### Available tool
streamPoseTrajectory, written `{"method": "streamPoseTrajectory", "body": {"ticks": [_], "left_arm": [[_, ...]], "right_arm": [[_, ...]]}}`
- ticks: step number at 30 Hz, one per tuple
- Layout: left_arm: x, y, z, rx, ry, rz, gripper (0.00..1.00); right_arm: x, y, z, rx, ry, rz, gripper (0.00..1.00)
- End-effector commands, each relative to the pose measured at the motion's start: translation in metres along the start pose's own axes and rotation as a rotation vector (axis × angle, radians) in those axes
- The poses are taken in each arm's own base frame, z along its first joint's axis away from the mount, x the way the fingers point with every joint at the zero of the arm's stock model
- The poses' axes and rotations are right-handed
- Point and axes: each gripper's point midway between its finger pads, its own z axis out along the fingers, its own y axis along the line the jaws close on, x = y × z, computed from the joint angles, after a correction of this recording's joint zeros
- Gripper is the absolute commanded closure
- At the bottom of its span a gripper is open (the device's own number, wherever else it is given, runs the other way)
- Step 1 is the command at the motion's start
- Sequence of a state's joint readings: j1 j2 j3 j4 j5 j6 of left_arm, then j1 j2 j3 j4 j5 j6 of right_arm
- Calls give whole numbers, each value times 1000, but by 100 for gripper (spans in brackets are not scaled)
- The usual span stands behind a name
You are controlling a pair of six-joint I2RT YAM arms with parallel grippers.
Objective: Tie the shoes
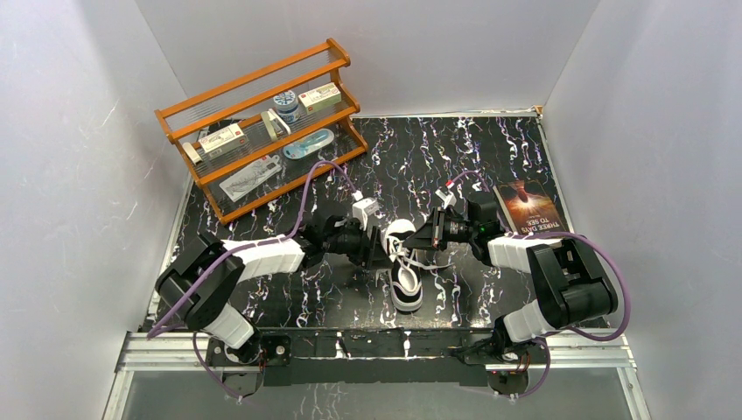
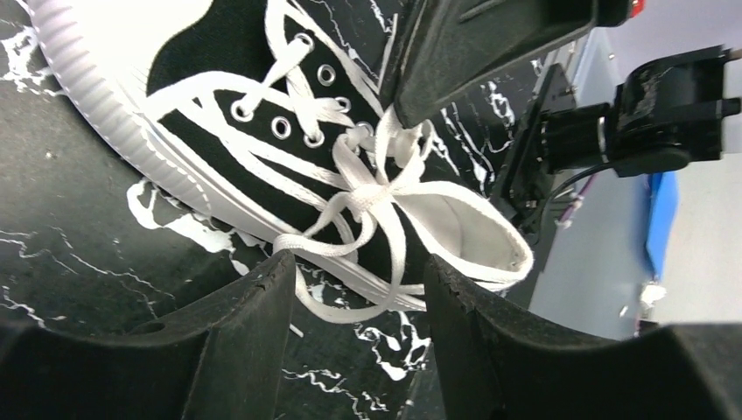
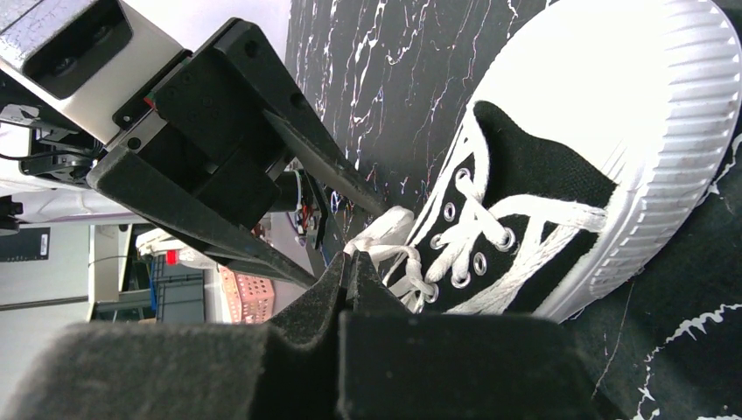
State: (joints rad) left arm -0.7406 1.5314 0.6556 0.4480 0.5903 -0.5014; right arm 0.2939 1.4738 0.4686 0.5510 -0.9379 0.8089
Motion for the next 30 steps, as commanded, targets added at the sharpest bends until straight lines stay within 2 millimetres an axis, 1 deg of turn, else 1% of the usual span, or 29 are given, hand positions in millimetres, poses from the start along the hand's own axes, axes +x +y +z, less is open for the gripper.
{"method": "streamPoseTrajectory", "body": {"ticks": [1,7,12,15,20,25,30], "left_arm": [[-14,2,3,-15,8,121,46],[-20,1,8,-2,27,159,47],[-26,0,5,-13,30,190,49],[-23,-2,6,6,41,196,50],[-15,-7,12,64,67,167,56],[-10,-15,14,112,76,153,59],[-5,-16,19,106,101,160,62]], "right_arm": [[-14,11,0,-28,-22,-61,100],[-15,10,1,-27,-26,-62,100],[-16,11,1,-28,-26,-65,100],[-15,10,1,-27,-26,-62,100],[-17,11,1,-30,-28,-61,100],[-19,12,1,-29,-31,-63,100],[-19,12,2,-29,-32,-63,100]]}}
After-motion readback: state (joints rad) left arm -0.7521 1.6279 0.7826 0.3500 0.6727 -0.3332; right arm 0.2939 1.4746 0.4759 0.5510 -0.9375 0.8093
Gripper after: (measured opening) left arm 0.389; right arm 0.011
